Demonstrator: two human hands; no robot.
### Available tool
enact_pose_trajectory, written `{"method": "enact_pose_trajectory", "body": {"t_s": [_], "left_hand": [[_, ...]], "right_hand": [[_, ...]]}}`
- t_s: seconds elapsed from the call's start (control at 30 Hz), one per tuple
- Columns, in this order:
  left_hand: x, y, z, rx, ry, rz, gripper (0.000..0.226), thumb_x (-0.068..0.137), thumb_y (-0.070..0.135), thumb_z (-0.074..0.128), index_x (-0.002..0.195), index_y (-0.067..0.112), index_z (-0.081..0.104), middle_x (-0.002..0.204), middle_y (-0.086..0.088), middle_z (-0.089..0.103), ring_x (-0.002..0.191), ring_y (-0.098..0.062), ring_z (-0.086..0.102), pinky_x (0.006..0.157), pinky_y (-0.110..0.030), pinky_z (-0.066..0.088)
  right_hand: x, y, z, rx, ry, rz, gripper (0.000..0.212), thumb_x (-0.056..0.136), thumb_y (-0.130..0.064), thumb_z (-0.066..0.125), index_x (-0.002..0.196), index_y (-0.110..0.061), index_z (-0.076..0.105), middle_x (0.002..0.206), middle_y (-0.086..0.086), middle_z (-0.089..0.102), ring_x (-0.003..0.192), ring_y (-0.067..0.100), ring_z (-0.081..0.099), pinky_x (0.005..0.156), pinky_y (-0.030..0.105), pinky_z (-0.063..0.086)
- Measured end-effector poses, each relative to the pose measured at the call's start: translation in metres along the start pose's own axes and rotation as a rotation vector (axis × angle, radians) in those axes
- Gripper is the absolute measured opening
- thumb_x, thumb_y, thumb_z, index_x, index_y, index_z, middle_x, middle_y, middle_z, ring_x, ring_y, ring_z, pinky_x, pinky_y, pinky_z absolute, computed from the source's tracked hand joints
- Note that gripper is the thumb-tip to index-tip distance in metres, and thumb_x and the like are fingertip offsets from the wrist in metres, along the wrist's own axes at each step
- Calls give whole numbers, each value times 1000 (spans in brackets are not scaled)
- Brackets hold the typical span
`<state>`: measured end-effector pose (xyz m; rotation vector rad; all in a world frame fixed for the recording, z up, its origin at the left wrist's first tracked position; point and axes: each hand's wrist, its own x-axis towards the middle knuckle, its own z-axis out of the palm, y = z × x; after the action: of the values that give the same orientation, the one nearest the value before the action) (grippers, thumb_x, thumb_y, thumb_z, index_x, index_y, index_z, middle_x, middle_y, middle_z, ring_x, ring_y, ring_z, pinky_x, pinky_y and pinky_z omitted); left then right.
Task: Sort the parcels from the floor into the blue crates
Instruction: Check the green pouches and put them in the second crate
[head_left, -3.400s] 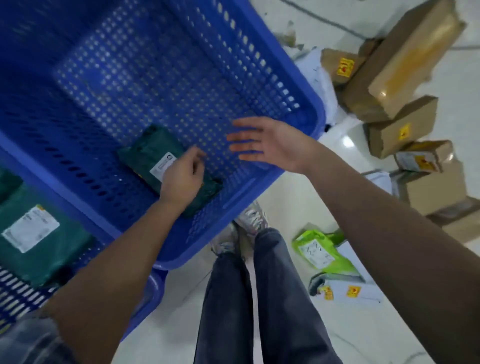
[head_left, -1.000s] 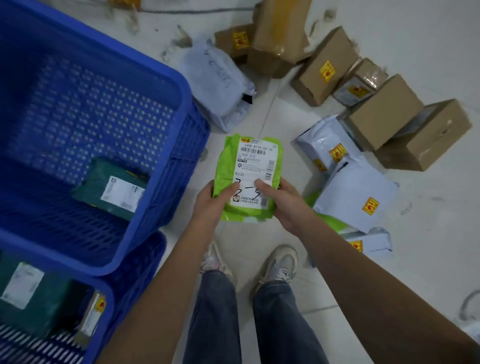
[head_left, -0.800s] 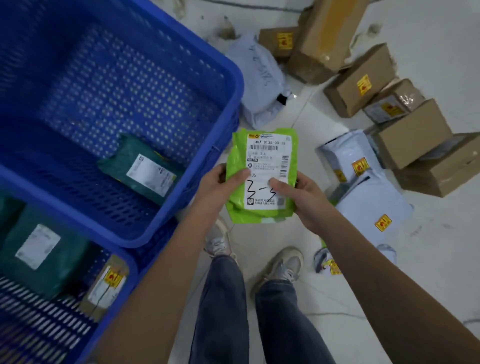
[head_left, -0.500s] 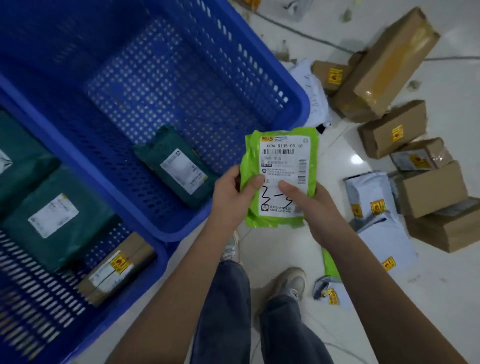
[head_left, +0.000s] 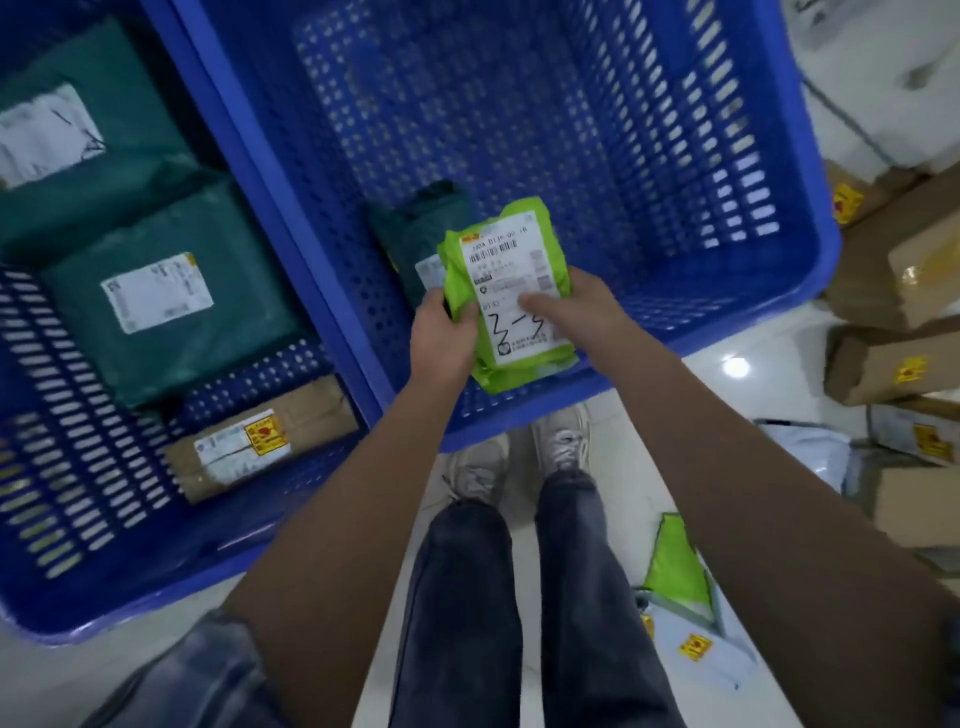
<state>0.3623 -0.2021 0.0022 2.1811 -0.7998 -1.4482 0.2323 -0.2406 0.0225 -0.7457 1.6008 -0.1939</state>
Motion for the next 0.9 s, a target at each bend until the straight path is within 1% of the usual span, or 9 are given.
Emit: {"method": "enact_pose_trajectory", "body": {"t_s": [0.1,0.2,0.4,0.53,0.57,0.63,0.7,0.8,0.9], "left_hand": [[2,-8,3,56,15,-53,14,93,12,50,102,1,56,88,-6,54,81,-21,53,69,-33,46],[7,-12,6,53,74,-122,11,93,13,51,101,5,53,85,-6,56,77,-21,51,61,-28,40],[27,-26,14,314,116,-283,29,93,4,46,121,9,42,114,-15,58,89,-30,55,67,-39,42],[34,-37,26,592,94,-288,70,91,-5,44,149,12,9,147,-20,27,111,-39,53,84,-48,46],[34,-40,29,664,86,-251,77,91,-7,42,151,16,-1,149,-22,21,105,-39,55,81,-47,48],[33,-47,32,835,5,-160,81,93,-8,37,151,24,-10,145,-26,23,92,-37,59,71,-43,49],[34,-54,35,930,-121,-165,71,97,0,33,151,23,-7,141,-27,28,101,-38,57,76,-44,48],[41,-64,40,876,-211,-293,60,96,11,41,148,2,12,137,-25,41,115,-39,52,90,-46,47],[47,-58,38,884,-261,-363,56,95,18,44,142,-5,25,129,-19,52,112,-33,56,90,-43,50]], "right_hand": [[14,13,10,-174,51,73,34,92,-9,53,126,-2,53,124,17,60,112,32,59,86,37,48],[23,22,14,-298,23,102,46,98,-10,35,144,-5,30,123,17,54,104,30,55,80,37,44],[47,29,26,-381,-278,121,47,99,-11,37,147,-12,33,150,9,37,115,23,53,74,11,44],[64,36,38,-494,-335,155,54,98,-10,36,150,-13,23,156,10,24,76,6,46,51,3,40],[68,39,39,-554,-354,141,54,99,-10,36,150,-12,21,157,10,21,81,7,47,55,7,42],[73,46,41,-667,-398,81,52,99,-11,36,149,-10,23,157,9,20,119,21,48,91,27,48],[74,52,40,-794,-463,35,50,99,-12,34,148,-9,26,157,10,20,140,29,28,115,37,26],[76,53,35,-873,-562,-11,50,98,-4,36,147,-8,30,157,7,18,142,26,25,110,26,24],[79,53,27,-994,-625,-65,53,95,-3,40,147,-12,31,158,4,18,140,27,30,110,33,30]]}}
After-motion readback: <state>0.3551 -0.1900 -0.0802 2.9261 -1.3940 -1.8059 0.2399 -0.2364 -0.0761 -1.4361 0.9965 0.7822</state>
